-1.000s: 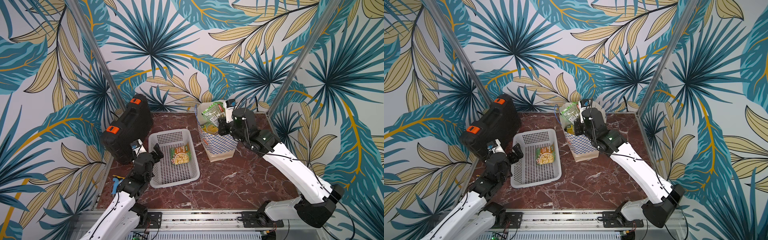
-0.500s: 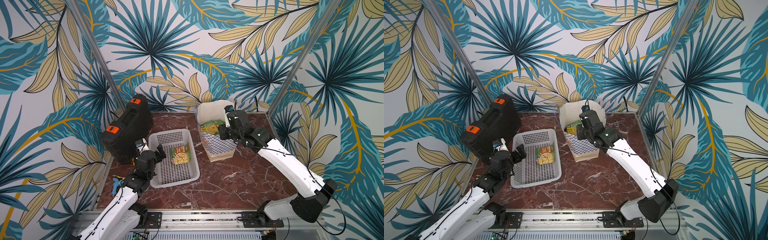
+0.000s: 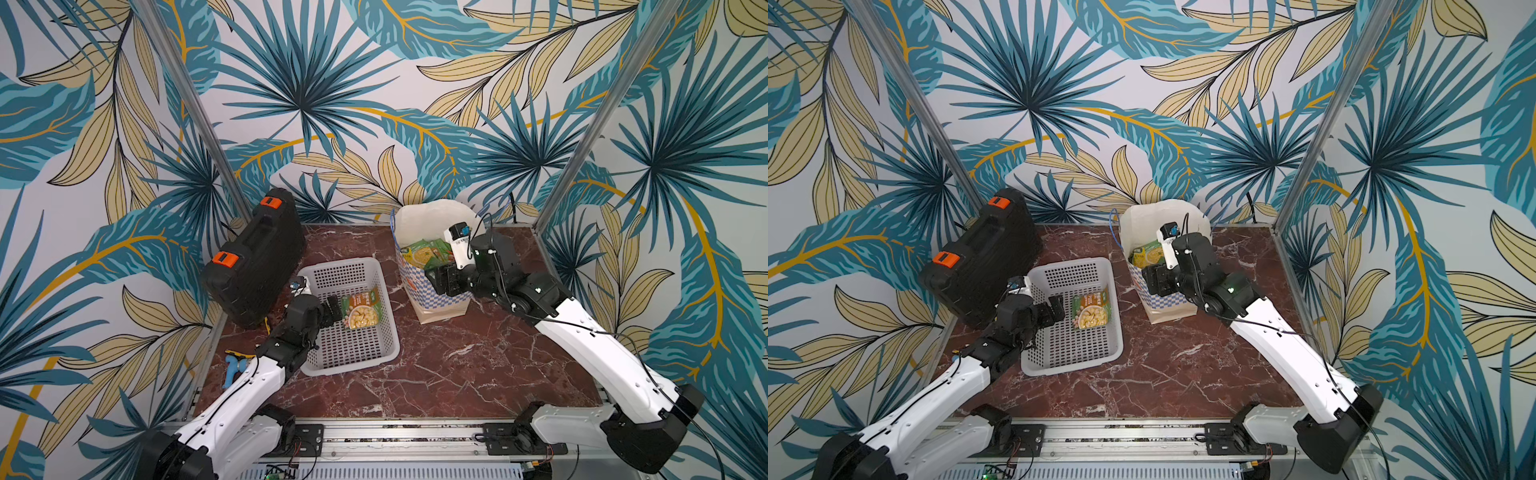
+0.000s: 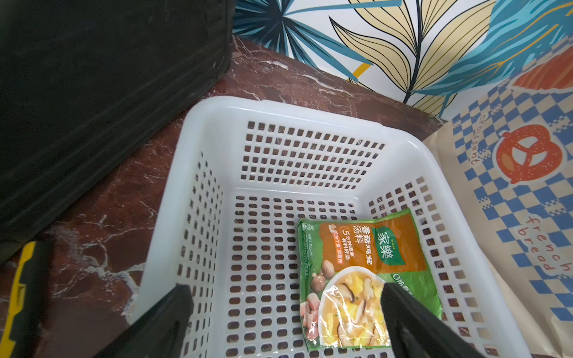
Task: Place the condiment packets inside the bag
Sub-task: Place the condiment packet in the paper bag, then pick up the condiment packet from the storage box.
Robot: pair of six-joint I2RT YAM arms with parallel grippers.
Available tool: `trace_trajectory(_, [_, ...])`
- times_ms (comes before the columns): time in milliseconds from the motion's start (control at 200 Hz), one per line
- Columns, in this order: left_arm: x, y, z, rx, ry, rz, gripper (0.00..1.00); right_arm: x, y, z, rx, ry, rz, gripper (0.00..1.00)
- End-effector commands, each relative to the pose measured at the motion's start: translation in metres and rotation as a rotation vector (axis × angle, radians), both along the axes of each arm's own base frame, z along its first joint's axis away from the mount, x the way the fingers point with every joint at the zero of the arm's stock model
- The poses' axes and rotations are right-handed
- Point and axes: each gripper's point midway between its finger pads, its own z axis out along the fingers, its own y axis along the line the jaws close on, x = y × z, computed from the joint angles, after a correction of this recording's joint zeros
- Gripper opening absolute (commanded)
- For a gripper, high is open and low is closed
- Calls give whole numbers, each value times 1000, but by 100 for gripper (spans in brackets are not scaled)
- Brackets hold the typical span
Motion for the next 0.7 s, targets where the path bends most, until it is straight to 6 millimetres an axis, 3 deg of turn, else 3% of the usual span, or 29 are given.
trace_trajectory(0, [12,-14,20,-28,-40,-62,100,-12,10,5,42,-62,69,91])
trace_trajectory(90, [16,-21,14,-34,-14,-88,100,-22,12,-2,52,-85,92,99])
trace_trajectory(295, [23,-37,-4,-52,69,-150,100,-42,15,-13,25,-189,125,100])
trace_trajectory(446, [29,-44,-25,-8,175,-165,100,-47,12,-15,26,-258,102,100])
trace_trajectory(626, [35,-64,-53,43,299,-215,100,-55,15,-31,-2,-266,97,99])
trace_trajectory(696, [37,-72,-65,59,352,-232,100,-52,16,-28,20,-298,88,100])
